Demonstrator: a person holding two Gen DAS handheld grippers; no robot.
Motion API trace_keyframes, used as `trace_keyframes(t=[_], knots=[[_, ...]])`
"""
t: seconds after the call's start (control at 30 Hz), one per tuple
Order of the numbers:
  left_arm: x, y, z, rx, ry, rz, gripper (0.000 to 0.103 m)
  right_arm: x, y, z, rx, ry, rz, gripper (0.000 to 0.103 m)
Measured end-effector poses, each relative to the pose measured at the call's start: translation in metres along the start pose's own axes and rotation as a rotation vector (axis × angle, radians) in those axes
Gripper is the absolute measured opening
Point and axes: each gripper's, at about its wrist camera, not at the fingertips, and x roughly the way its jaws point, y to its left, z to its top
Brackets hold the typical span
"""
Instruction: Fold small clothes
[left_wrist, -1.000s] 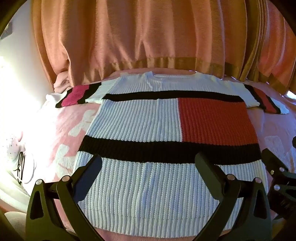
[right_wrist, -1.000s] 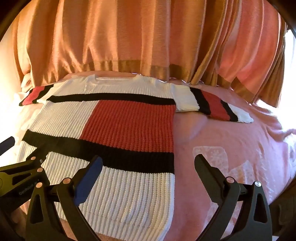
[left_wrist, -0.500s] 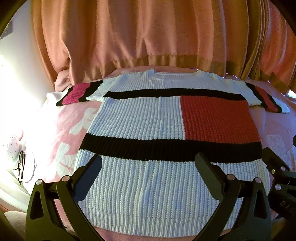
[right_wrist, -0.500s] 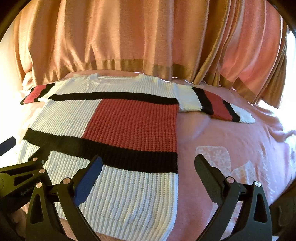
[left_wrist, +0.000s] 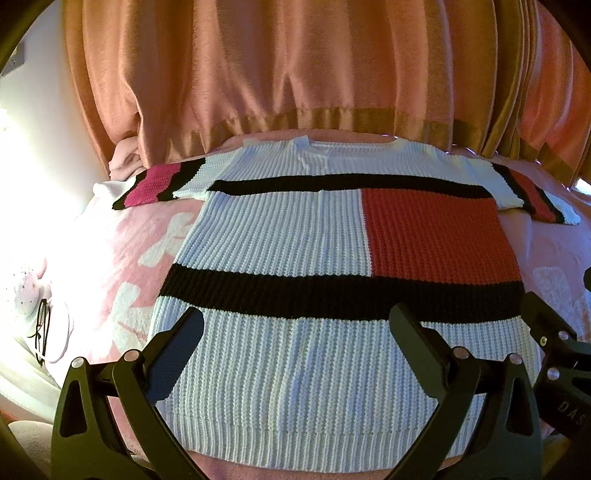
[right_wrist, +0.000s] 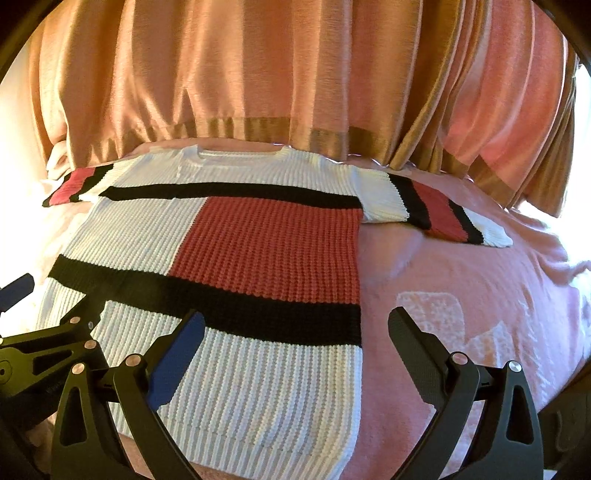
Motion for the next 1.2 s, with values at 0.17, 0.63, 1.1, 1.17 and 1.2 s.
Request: trace_keyframes(t=[0.17,0.63,1.1,1.17,1.2], knots=[[0.0,0.0001,-0.0004,0.002,-0.001,-0.001,0.098,0.0013,0.0008,-0.0002,-0.001,0.002,-0.001,0.098],[0.0017,0.0007,-0.001,0.008,0.004,-0.003,0.098,0.0019,0.001,-0.0008,-0.002,0.002,0.002,0.098],[0.0014,-0.0005,-0.0017,0.011,0.007,-0.004,0.098,0.0024,0.0015,-0.0005,-0.003,0.004,0.003,0.098],[0.0013,-0.0007,-0.0018,0.012,0.007,-0.002,0.098,0.0024,0.0027,-0.0008,-0.005,0.004,0.003,0.098],[0.0011,-0.0007,-0.0022,0.012,0.007,-0.003,0.098,0.0026,0.0028,-0.0007,-0.005,0.004,0.003,0.098]])
